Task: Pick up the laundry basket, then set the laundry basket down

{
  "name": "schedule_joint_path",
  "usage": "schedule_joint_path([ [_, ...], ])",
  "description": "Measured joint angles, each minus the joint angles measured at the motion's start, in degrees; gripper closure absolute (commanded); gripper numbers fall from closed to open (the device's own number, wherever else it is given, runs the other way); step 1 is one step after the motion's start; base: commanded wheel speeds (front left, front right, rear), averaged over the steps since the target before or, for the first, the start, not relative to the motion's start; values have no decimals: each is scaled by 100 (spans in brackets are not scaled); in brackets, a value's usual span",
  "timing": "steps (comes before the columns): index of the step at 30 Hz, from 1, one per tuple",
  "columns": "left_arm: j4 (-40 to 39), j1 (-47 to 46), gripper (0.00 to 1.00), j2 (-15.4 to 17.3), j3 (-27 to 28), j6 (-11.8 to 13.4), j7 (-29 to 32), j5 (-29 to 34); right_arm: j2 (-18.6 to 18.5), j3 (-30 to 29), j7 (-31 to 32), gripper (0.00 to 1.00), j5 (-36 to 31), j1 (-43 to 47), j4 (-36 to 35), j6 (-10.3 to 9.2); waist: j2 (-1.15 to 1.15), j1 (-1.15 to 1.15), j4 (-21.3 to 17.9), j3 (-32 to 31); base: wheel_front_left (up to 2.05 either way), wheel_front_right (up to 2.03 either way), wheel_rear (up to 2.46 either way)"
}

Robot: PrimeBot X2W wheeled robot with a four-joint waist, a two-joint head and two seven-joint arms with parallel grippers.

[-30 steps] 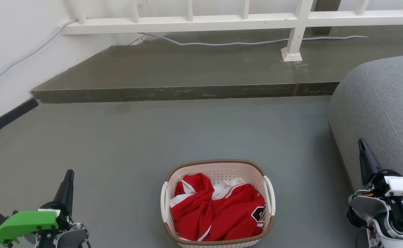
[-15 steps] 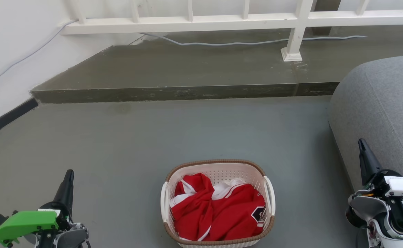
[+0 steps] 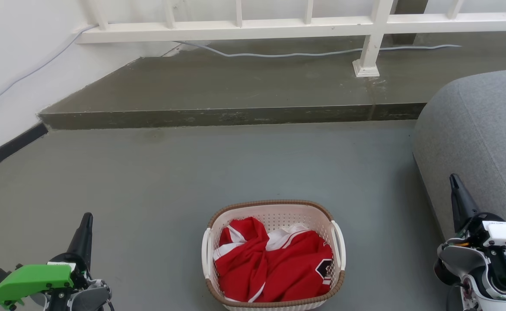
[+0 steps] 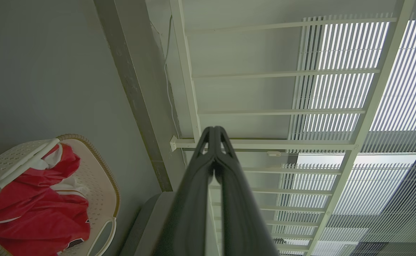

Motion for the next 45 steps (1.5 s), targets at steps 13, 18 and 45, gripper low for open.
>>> schedule_joint_path([
  [13,0,0,100,-1,2,0,0,0,7,-1,1,100,0,0,0,0,0,0,0,0,0,0,0],
  [18,0,0,100,-1,3,0,1,0,8,-2,1,100,0,0,0,0,0,0,0,0,0,0,0],
  [45,53,152,0,-79,-146,8,-226,274,45,11,-199,0,-298,199,62,-8,0,0,-3,-16,0,0,0],
])
